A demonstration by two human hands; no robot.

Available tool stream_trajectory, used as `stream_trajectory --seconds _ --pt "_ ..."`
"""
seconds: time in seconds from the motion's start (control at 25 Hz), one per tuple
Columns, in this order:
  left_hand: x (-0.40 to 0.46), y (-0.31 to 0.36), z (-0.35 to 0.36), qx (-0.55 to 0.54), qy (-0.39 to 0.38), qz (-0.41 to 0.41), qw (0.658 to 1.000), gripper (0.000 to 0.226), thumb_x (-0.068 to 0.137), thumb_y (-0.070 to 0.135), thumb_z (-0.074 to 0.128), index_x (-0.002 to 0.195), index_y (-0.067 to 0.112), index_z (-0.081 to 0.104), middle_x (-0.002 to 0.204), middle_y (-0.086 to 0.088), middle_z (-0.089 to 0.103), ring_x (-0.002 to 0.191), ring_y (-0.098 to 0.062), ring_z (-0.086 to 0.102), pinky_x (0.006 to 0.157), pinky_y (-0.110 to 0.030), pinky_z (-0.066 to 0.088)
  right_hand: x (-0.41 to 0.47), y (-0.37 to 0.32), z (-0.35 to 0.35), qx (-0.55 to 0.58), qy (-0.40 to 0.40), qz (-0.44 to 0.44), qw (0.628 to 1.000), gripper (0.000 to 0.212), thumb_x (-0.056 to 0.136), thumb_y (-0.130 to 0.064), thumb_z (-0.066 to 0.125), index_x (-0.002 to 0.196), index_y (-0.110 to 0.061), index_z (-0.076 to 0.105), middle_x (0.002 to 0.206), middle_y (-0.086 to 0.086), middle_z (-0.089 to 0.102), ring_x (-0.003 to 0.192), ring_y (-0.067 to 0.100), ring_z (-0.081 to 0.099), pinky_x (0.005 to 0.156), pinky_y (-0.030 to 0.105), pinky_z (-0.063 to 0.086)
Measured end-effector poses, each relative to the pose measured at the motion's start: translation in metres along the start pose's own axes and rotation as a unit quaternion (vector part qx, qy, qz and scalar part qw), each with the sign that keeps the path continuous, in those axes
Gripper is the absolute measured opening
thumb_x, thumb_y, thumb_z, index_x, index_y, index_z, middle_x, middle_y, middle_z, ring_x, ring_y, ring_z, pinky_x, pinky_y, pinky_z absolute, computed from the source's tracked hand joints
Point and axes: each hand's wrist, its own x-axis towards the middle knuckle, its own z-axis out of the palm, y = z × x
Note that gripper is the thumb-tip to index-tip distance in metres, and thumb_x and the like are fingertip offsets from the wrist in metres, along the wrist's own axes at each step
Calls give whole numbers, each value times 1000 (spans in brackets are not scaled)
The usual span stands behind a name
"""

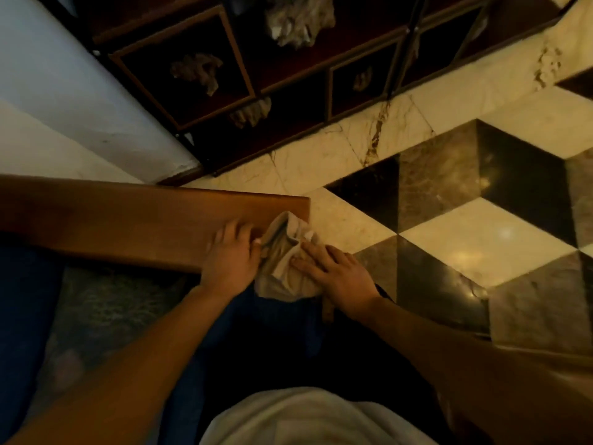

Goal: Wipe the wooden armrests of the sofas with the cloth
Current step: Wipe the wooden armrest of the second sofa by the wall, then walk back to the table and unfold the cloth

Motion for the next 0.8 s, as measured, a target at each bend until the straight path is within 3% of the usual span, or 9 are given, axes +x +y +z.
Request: stream_trajectory --seconds 0.08,0.16,0.36,0.44,0.48,0.56,0.64,0.72,0.8 --pt "16 51 4 35 -42 37 998 44 102 35 48 137 8 54 144 -18 47 126 -39 47 103 -49 41 -30 39 -14 109 -33 60 992 85 100 -31 63 163 -48 9 174 -1 10 144 40 39 113 53 44" --pt "34 97 0 70 -84 73 991 45 103 38 42 137 10 53 143 -16 47 126 -36 46 103 -48 40 -60 70 -35 176 -13 113 978 78 100 -36 63 162 -46 18 169 1 25 138 36 49 109 46 48" --pt "75 184 -26 129 -158 123 971 47 101 41 40 137 12 51 138 -14 50 123 -33 47 104 -44 37 -118 110 -94 245 58 260 932 79 93 -38 72 160 -40 31 166 3 35 135 35 55 104 47 52" --pt "100 225 -24 71 -220 93 968 55 101 50 37 140 14 48 140 -15 50 125 -34 48 105 -45 39 -132 129 -113 262 88 313 909 81 90 -40 74 160 -38 32 165 3 35 136 35 53 105 47 51" --pt "112 248 -22 0 -263 37 964 62 99 58 36 142 14 46 141 -15 49 125 -36 50 105 -47 41 -139 135 -121 270 100 334 898 81 90 -41 73 160 -38 32 166 2 34 137 34 51 106 46 49" --pt "133 296 -20 -196 -340 -122 912 84 90 76 38 146 14 43 143 -16 51 126 -38 52 103 -49 44 -150 149 -135 275 134 353 884 80 92 -43 73 160 -39 31 166 0 33 140 33 48 111 45 45" --pt "141 333 -25 -335 -398 -203 830 107 69 94 45 148 22 40 139 -12 55 122 -37 54 95 -51 44 -154 162 -151 264 158 364 879 81 92 -44 74 160 -40 31 166 -1 31 141 32 45 115 45 42" --pt "147 361 -39 -401 -450 -183 777 124 43 100 58 145 31 45 136 -5 58 118 -31 56 89 -50 42 -156 176 -173 252 176 370 877 82 90 -45 76 160 -39 31 165 0 30 140 33 44 115 46 40" --pt "160 382 -56 -426 -473 -154 756 119 36 94 71 137 33 52 132 -1 61 114 -28 57 88 -52 42 -153 190 -199 244 199 360 878 84 88 -45 78 158 -41 32 164 1 26 139 34 44 113 46 43"
